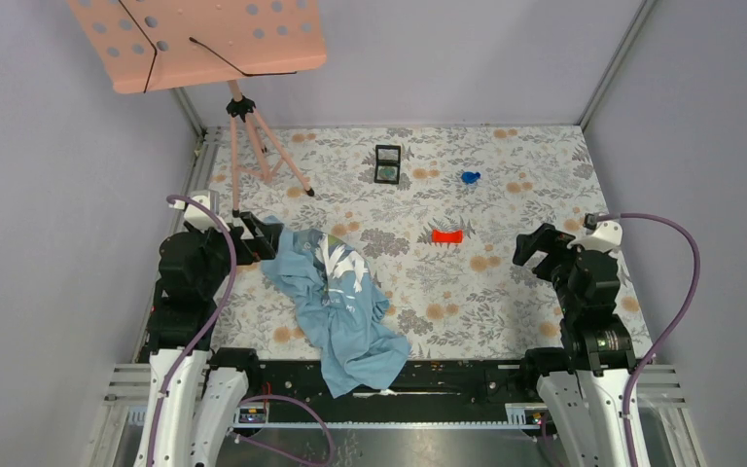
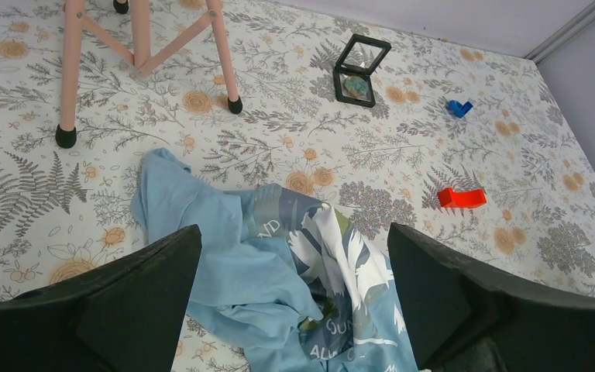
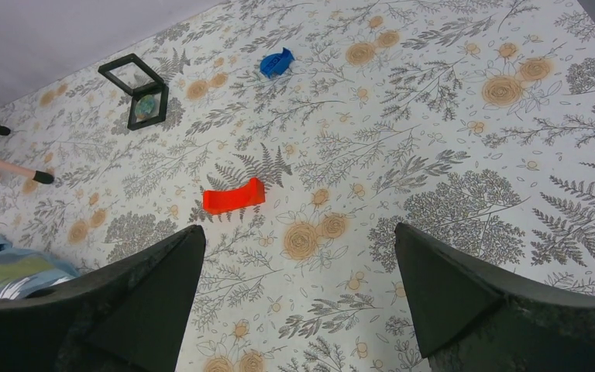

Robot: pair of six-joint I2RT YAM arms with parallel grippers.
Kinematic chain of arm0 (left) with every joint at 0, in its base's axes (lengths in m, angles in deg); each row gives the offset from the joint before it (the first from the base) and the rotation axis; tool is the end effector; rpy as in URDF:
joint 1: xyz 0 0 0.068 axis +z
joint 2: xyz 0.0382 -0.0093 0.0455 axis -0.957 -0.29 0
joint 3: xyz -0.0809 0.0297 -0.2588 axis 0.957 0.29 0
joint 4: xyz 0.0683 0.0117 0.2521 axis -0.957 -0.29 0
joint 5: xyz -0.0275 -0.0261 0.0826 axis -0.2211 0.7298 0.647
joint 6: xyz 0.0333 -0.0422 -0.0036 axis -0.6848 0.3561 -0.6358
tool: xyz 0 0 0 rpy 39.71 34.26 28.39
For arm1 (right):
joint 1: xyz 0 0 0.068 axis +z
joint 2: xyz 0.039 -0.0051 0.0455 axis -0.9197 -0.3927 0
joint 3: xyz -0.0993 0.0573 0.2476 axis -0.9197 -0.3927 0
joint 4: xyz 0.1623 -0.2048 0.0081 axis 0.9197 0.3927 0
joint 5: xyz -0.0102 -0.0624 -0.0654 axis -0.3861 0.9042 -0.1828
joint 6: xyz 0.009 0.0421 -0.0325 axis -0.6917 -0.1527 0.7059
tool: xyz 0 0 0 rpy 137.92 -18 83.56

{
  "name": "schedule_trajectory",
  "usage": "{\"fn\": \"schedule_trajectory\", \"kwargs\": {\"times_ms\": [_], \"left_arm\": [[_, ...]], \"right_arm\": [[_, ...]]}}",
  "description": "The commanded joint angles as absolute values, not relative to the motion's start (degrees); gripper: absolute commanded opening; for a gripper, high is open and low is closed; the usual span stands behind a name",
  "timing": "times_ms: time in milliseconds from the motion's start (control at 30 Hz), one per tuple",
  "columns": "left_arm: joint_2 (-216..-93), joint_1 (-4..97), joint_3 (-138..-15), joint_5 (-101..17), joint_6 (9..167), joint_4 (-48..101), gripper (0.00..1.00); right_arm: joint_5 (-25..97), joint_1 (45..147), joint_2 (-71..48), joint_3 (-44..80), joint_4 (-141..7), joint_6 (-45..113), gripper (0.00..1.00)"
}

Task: Pin the brooch onto the clothing

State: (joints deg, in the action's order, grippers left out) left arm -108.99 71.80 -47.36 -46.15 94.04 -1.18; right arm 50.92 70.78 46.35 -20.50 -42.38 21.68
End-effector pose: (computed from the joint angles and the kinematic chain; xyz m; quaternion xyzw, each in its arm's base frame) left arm 0.1237 -0.0107 0.3343 -0.0439 0.7802 -0.1879 0.5950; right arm 0.1082 0.0032 0.3139 0.1396 0.7598 0.0815 0.6297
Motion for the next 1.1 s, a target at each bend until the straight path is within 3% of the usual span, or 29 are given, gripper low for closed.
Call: {"fn": "schedule_trajectory", "kwargs": {"times_ms": [0,367,600,667,800,1067], "left_arm": [[-109.99,72.17,-48.65,-46.03,94.55,1.68,0.99],[-115.69,70.14,-46.27,-53.0,96.64,1.48,0.99],[-116.28,55.75,-40.99,-44.47,104.42,0.41,0.99],[-115.76,50.28,-36.73,-42.29,108.94,3.6,0.99],[-115.73,43.98,-28.9,-40.17,116.62,12.45,0.99],[-122.42,38.56,-28.01,-33.75,117.01,14.85,0.96]], "right_arm": [[50.16,70.57,45.65,-19.46,-42.62,21.62,1.0],[38.39,70.56,40.94,-20.17,-44.51,18.45,1.0],[21.01,71.19,28.72,-18.87,-43.82,17.18,0.92],[19.64,74.75,25.92,-19.88,-44.62,15.77,0.89],[28.82,89.47,22.86,-22.49,-48.03,11.75,0.88],[33.28,109.32,11.0,-26.27,-64.08,0.8,0.81]]}}
